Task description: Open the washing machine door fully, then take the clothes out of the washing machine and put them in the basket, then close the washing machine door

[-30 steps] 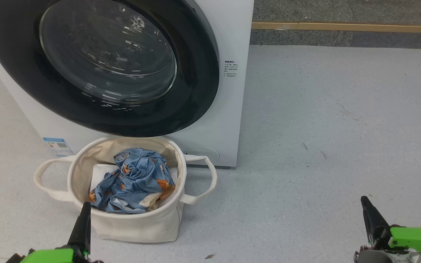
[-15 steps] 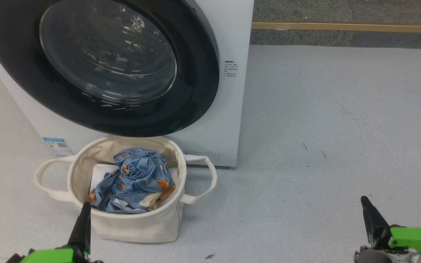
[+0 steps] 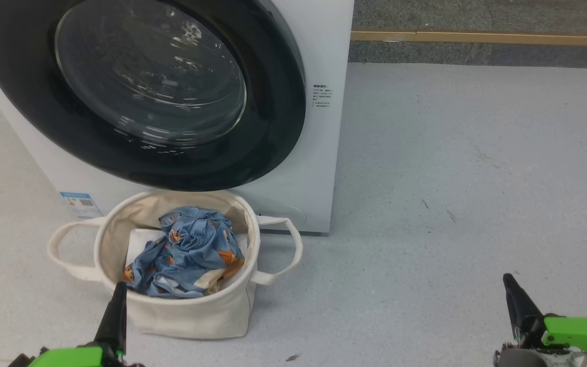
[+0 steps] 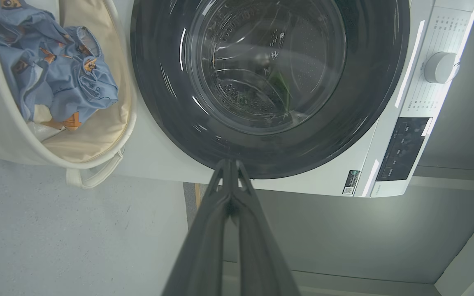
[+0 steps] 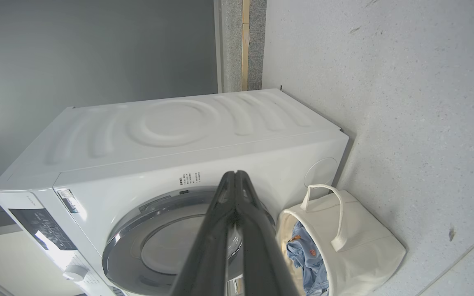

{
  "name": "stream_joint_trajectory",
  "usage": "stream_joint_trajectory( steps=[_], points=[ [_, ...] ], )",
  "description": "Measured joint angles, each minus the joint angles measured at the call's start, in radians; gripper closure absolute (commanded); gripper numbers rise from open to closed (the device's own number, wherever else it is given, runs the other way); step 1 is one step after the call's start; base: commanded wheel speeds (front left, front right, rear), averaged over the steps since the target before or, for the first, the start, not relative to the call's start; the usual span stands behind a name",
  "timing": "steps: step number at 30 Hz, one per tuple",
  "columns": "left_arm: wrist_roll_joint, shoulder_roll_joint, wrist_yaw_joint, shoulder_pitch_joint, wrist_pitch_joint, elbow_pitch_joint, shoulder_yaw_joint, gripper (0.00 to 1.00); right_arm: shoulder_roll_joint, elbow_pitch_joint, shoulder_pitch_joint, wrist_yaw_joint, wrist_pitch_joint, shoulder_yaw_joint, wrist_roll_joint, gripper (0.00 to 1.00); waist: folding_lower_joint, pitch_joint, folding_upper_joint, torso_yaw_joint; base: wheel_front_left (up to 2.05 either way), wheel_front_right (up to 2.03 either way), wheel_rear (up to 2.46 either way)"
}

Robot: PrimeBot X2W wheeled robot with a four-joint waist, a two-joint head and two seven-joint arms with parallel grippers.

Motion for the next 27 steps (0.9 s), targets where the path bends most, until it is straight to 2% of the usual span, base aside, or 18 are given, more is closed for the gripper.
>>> stream_joint_trajectory(
  steps=[27],
  points=[
    [0.0, 0.0, 0.0, 0.0, 0.0, 0.0, 0.0, 1.0, 0.0, 0.0, 0.0, 0.0, 0.0, 0.0, 0.0, 1.0, 0.0, 0.0, 0.0, 0.0, 0.0, 0.0, 0.0]
  ],
)
